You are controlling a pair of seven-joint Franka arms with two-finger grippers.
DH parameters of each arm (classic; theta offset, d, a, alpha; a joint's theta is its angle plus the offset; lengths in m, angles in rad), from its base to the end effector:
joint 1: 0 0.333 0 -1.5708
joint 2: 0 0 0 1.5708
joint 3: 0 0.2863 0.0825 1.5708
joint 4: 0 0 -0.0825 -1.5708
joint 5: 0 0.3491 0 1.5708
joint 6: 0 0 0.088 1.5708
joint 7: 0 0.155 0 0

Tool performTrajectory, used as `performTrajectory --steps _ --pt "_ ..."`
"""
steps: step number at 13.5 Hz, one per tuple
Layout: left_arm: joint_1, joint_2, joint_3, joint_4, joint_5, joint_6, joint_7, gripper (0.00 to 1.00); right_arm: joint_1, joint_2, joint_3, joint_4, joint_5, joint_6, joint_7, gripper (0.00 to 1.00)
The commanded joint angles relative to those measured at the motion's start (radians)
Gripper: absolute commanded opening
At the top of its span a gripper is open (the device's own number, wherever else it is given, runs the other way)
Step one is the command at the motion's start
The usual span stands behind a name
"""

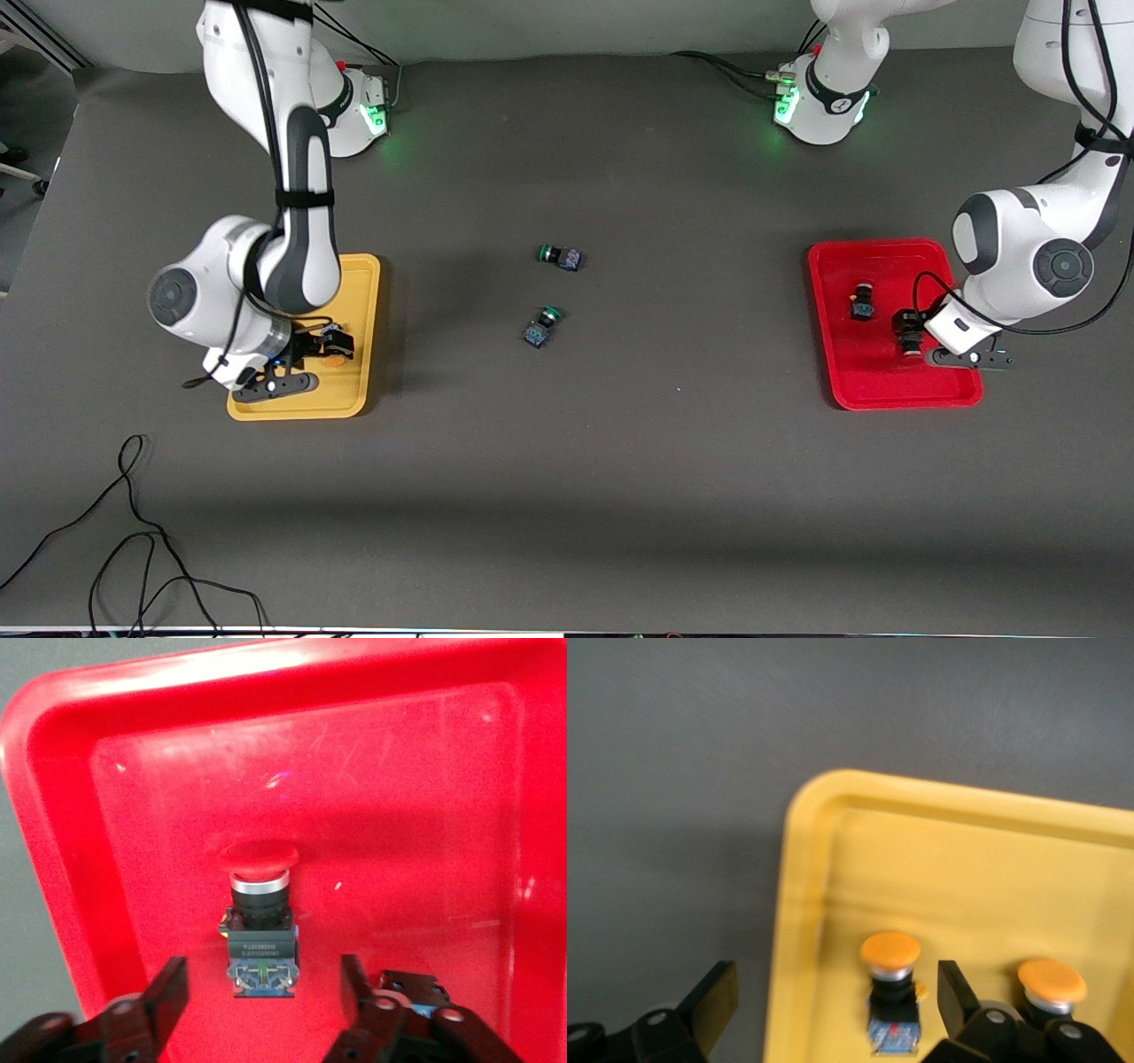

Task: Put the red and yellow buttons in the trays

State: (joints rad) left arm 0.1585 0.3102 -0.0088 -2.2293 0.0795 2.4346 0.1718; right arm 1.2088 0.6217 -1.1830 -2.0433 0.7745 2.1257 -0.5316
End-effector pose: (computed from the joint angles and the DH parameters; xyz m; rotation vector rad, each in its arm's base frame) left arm 0.4970 0.0775 0.1762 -3.1057 0.1321 0.1723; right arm 0.5390 0.0692 0.2426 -3.0666 -0.2249 0.0312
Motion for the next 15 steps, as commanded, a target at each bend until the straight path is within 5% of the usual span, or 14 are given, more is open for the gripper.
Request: performTrajectory --steps 1,5,11,13,15 --pt "-0.010 -0.017 -0.002 0.060 0.014 -0.112 0.000 1.00 0.153 -0.028 -0.176 0.049 -0.067 -0.113 0.087 1.00" --pt "-0.007 0.000 -0.003 0.091 0.014 -0.135 0.006 1.00 0.158 -0.023 -0.259 0.240 -0.145 -0.331 0.171 1.00" --pt "-0.019 0.023 -0.010 0.125 0.014 -0.135 -0.001 1.00 0.141 -0.153 -0.236 0.408 -0.319 -0.495 0.382 1.00" --pt "-0.005 0.023 -0.008 0.126 0.013 -0.132 0.006 1.00 0.071 -0.256 -0.128 0.417 -0.420 -0.495 0.470 1.00" --pt "-0.010 0.001 -0.010 0.160 0.013 -0.140 -0.011 1.00 -0.067 -0.396 0.073 0.423 -0.565 -0.495 0.562 1.00"
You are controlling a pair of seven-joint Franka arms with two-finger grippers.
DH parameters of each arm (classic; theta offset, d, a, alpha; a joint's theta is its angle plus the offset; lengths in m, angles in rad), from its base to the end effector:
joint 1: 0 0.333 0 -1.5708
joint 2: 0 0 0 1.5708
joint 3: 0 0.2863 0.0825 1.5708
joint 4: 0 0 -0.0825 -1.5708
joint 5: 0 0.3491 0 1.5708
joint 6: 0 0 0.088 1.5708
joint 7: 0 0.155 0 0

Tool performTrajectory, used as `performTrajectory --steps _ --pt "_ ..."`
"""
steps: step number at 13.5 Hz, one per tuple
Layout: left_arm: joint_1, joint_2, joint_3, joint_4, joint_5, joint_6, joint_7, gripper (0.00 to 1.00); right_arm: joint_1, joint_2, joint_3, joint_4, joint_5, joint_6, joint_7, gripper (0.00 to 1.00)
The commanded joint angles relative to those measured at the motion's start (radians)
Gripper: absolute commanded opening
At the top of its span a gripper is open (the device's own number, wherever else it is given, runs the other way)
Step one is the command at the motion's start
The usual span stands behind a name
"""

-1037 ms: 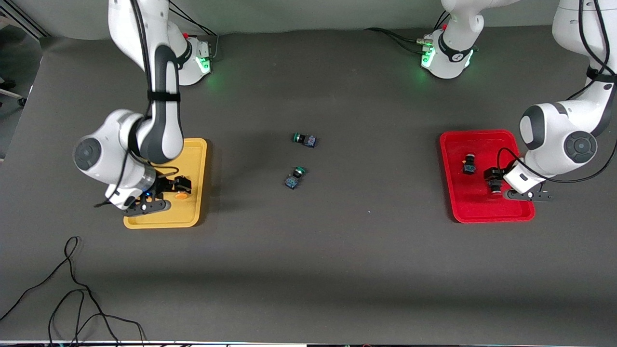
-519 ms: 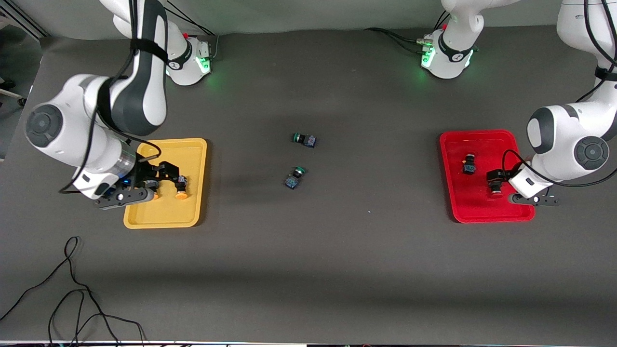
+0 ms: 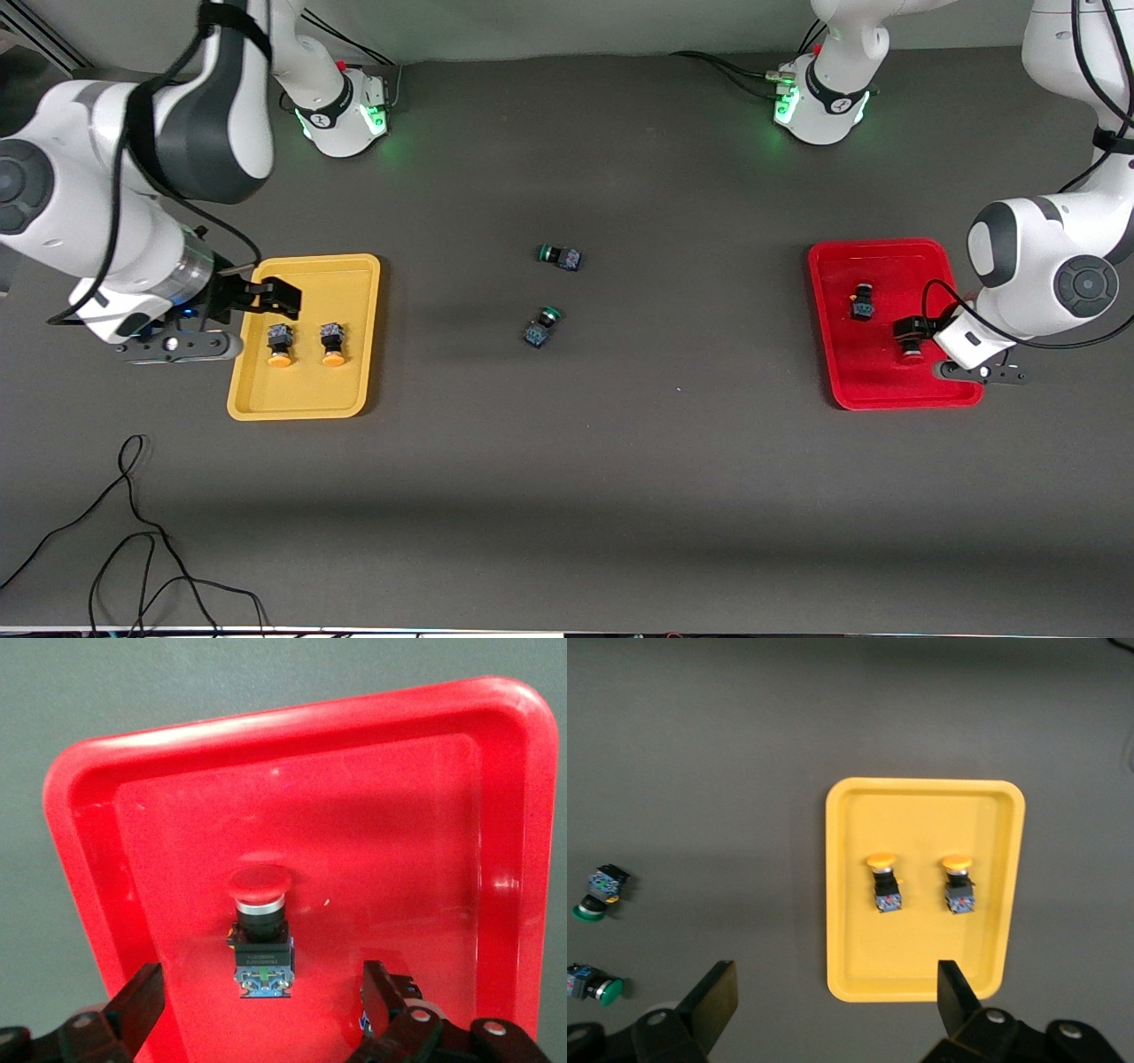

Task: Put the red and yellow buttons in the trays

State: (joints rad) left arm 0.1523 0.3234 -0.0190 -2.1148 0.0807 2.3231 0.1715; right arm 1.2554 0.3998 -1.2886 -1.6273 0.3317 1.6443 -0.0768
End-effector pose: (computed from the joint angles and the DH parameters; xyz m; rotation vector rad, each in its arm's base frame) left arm 0.5225 0.0741 0.2014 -3.1007 0.1491 0.1881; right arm 0.5479 0.0916 0.4454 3.0888 0.0116 -0.1414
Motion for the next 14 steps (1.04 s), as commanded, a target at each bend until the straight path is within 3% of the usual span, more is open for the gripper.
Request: performTrajectory --steps 1,4,9,11,14 --pt "-0.023 -0.045 -0.001 0.094 0.010 -0.100 -0.016 1.00 -0.210 -0.229 0.301 0.003 -0.173 -0.014 0.148 1.00" --pt "-0.080 -0.069 -0.012 0.292 0.007 -0.391 -0.082 1.00 -0.472 -0.315 0.579 -0.019 -0.234 -0.014 0.178 1.00" --pt "-0.082 -0.248 -0.041 0.308 -0.025 -0.537 -0.101 1.00 -1.050 -0.420 1.124 -0.074 -0.278 -0.021 0.177 1.00" --pt "-0.068 -0.318 -0.032 0.286 -0.025 -0.547 -0.093 1.00 -1.200 -0.440 1.239 -0.072 -0.280 -0.038 0.173 1.00" --pt "-0.051 -0.441 -0.029 0.230 -0.022 -0.599 -0.099 1.00 -1.242 -0.446 1.250 -0.057 -0.281 -0.043 0.169 1.00"
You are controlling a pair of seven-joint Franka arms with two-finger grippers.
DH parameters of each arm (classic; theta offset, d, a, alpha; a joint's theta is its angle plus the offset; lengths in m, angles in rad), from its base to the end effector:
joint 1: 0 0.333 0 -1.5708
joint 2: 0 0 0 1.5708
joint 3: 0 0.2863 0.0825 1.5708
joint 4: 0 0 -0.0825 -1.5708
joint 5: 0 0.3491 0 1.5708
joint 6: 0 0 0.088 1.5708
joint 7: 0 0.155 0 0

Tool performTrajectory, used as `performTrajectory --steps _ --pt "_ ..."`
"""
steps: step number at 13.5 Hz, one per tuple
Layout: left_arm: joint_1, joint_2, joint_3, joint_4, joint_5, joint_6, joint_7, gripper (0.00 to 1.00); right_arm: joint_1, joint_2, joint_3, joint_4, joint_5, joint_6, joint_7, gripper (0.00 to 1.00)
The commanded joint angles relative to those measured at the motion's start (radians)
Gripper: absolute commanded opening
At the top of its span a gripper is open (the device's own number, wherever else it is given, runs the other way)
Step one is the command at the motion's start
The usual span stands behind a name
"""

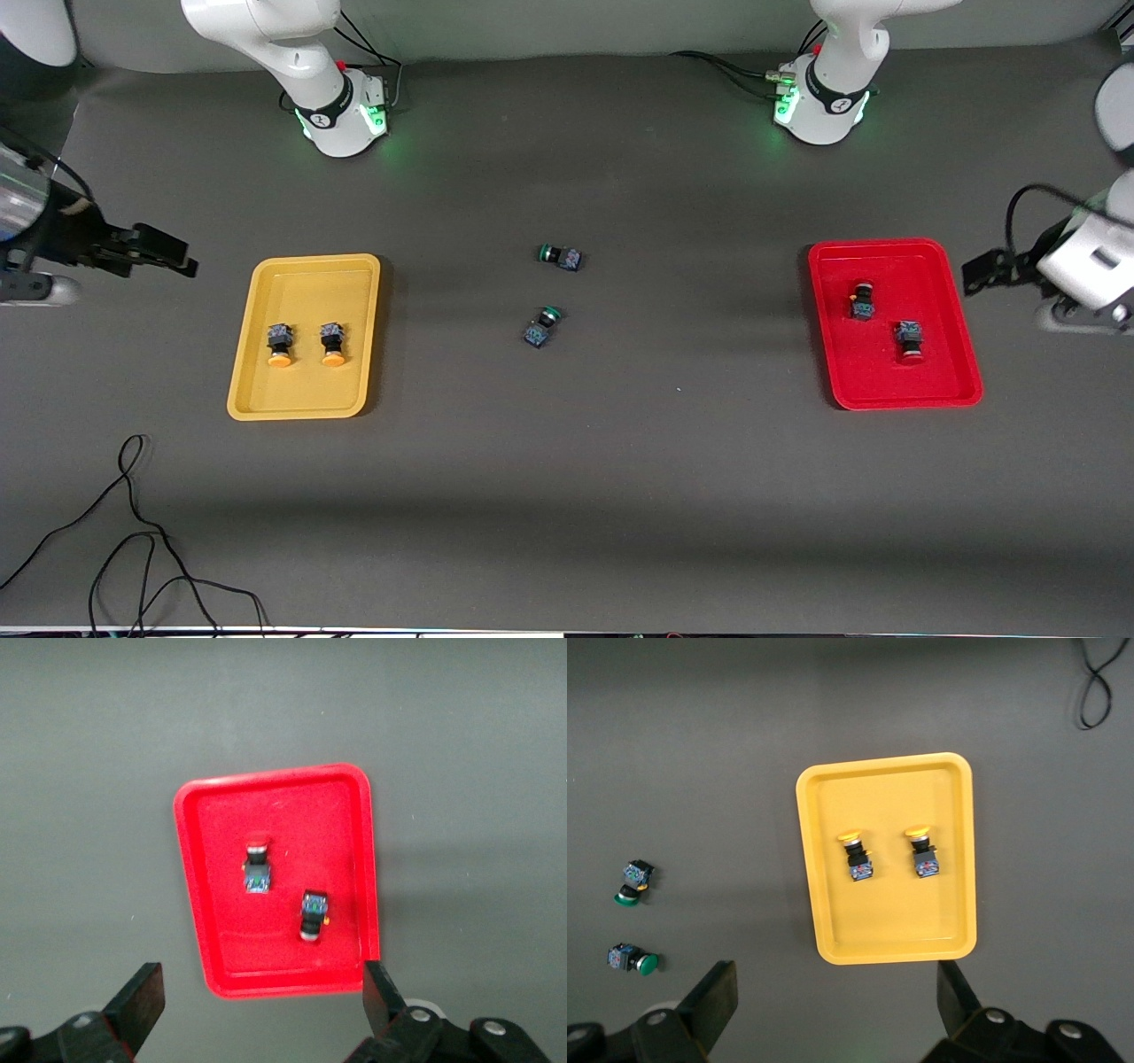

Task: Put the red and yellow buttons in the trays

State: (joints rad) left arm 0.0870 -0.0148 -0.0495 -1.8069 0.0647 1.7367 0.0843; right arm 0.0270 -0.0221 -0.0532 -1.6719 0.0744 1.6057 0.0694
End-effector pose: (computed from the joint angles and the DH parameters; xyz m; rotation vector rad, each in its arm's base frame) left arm 0.5156 0.0282 0.4650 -3.0782 0.0912 0.0912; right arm 0.5119 -0.0023 0.5174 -3.0625 0.1529 0.0702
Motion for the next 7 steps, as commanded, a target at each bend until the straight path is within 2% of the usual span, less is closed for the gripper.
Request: performTrajectory --steps 1,4,7 --pt "0.042 -0.126 0.000 -0.080 -0.006 -0.028 -0.005 1.00 -0.013 -0.024 0.010 -0.003 -0.024 -0.004 0.023 1.00" --pt "0.048 -0.166 -0.001 -0.081 -0.008 -0.060 -0.003 1.00 -0.024 -0.024 0.012 0.014 -0.053 -0.009 0.026 1.00" --pt "0.042 -0.168 -0.003 -0.080 -0.008 -0.068 -0.008 1.00 -0.099 -0.024 0.070 0.015 -0.053 -0.032 0.030 1.00"
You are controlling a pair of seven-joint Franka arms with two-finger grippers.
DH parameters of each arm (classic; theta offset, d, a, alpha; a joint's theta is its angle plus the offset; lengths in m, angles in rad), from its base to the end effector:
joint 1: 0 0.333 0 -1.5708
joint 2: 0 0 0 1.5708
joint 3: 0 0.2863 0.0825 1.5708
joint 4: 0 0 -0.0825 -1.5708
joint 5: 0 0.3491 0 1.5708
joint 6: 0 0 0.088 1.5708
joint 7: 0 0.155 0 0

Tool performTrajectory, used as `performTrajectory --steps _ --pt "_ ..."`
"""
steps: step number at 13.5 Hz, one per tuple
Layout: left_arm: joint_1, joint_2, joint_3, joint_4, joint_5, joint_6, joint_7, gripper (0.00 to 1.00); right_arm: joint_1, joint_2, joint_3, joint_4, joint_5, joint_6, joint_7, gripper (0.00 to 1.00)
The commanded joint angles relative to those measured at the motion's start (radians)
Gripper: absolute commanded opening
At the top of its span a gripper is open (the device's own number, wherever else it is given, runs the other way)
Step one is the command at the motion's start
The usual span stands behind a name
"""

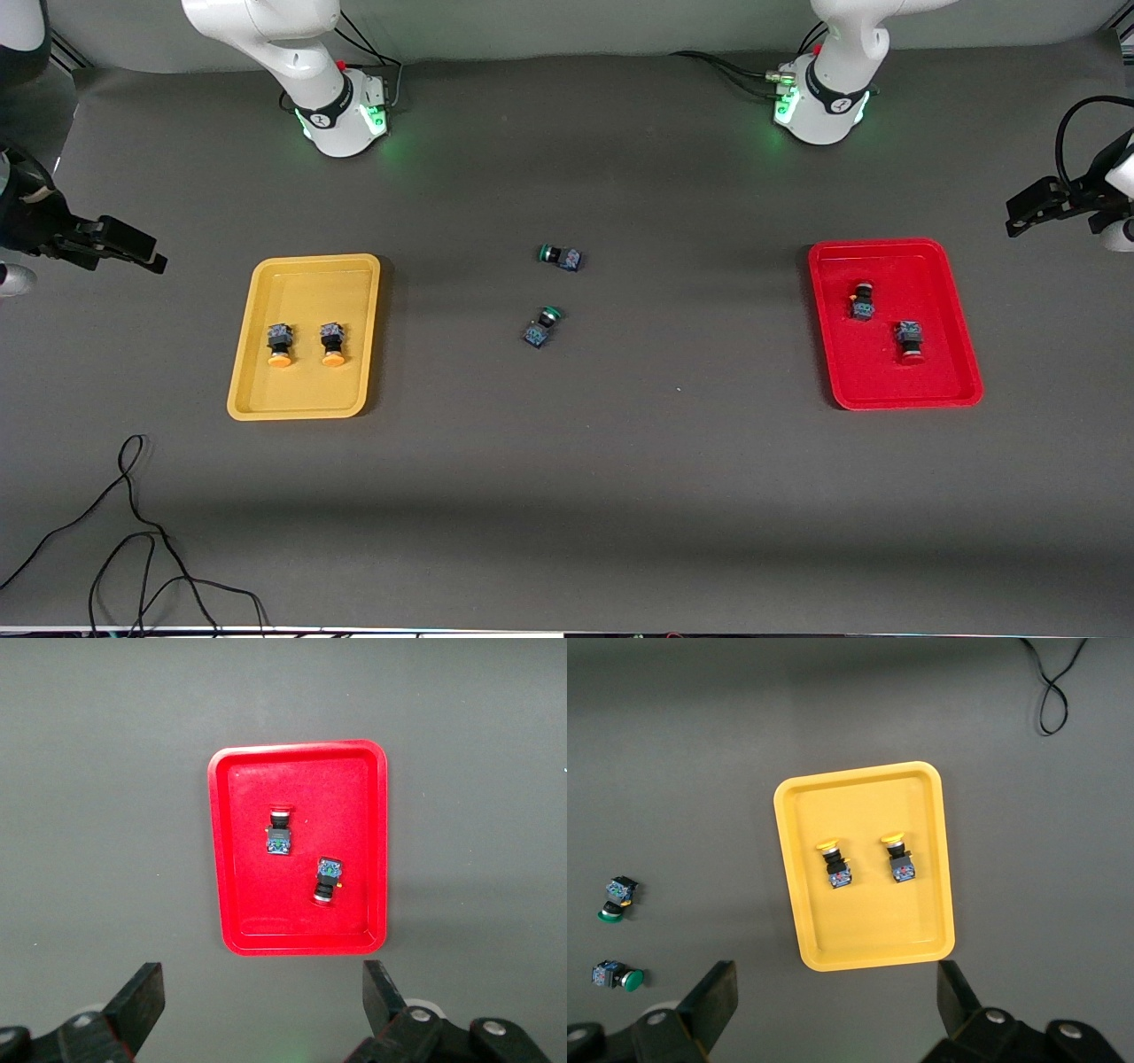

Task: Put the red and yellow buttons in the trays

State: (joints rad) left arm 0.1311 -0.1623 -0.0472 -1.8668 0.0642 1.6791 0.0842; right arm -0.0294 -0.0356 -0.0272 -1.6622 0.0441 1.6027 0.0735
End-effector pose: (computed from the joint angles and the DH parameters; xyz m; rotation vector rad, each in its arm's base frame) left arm 0.4739 0.0481 0.5072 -3.0722 0.0113 0.0484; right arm 0.5093 -0.0223 0.5280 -3.0898 0.2042 0.0376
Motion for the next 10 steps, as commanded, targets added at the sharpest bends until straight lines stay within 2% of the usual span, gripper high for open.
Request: performTrajectory --steps 1,5,10 --pt "-0.002 -0.020 -0.006 -0.019 -0.007 -0.016 -0.006 1.00 -0.058 -0.012 0.058 0.005 -0.021 -0.030 0.028 1.00" --pt "-0.002 -0.023 -0.010 -0.012 -0.004 -0.036 -0.007 1.00 -0.049 -0.010 0.058 0.013 -0.020 -0.038 0.028 1.00" --pt "-0.007 -0.092 -0.013 -0.015 -0.004 -0.073 -0.014 1.00 -0.049 -0.006 0.058 0.019 -0.013 -0.040 0.028 1.00"
